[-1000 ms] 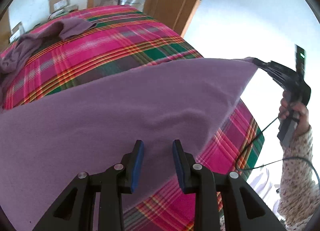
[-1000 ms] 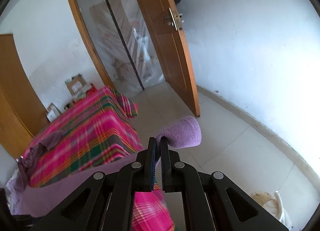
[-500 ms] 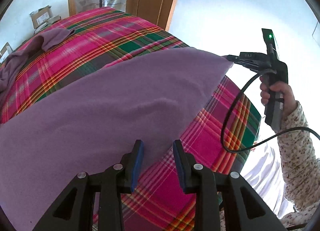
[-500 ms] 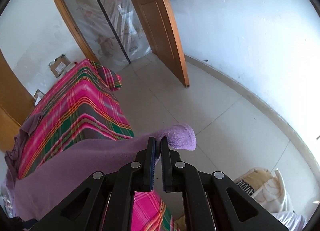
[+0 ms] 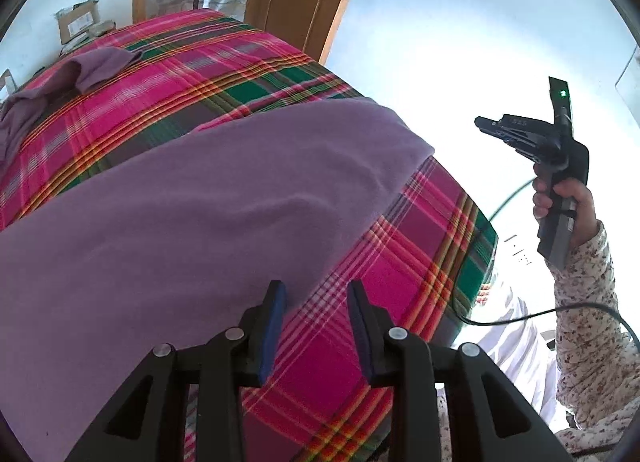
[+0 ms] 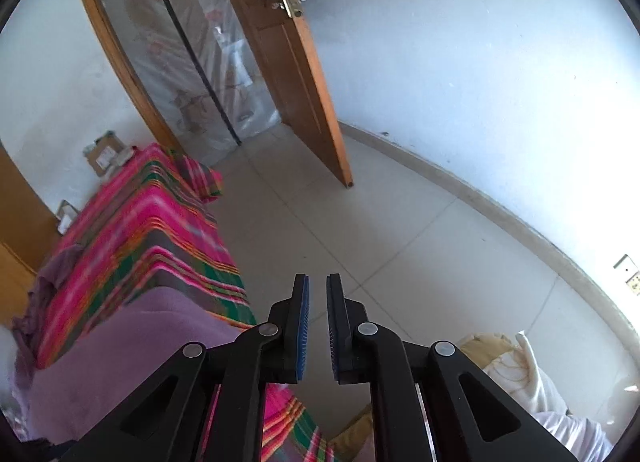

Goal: Fold clothes
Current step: 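Open the right gripper, releasing the sleeve, and move both grippers back over the bed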

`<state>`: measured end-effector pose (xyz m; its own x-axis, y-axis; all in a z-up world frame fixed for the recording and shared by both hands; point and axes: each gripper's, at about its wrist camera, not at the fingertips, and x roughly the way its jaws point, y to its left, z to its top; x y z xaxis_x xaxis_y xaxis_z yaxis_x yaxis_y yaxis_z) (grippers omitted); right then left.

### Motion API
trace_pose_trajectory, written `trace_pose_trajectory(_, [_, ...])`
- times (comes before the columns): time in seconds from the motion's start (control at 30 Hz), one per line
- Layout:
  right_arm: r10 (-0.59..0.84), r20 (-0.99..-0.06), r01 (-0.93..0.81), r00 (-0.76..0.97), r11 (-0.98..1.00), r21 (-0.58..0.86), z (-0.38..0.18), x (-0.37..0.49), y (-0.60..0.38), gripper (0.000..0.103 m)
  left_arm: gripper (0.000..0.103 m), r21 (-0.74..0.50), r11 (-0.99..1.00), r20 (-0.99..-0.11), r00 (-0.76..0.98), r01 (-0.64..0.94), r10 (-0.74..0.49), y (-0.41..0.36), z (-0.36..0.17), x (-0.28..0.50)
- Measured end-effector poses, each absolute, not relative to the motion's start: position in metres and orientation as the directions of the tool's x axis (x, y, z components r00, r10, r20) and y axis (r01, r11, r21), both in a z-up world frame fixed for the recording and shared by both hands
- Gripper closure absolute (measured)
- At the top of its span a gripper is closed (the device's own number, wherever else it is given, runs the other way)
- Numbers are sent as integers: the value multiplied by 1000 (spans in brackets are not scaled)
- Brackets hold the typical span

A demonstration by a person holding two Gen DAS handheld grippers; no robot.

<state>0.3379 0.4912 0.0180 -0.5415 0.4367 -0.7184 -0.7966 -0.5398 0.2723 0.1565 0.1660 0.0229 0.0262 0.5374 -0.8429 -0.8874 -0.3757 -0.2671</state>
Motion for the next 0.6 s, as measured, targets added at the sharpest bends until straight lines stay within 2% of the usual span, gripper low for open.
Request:
trace_pose_trajectory(0.3, [452,-605,-660,-656,-731,170,112,320,443,79,71,-235,-519,-809,-131,-822,574,98,75,112])
trace_pose_trajectory(0.37, [437,-571,-610,-695,-779,145,134,310,428,72,71,-211,-573,-801,-196,-792,566,74,91,96])
trace_pose_trajectory(0.5, [376,-504,-490,-778,-865,110,172,278,398,70,71,-158,-676,-785,-324,-720,528,25,118,65])
trace_pose_trajectory(0.6, [312,-490,-415,-814,-902,115,187,243,380,69,70,-131,-763,-784,-405,-633,470,-13,129,37])
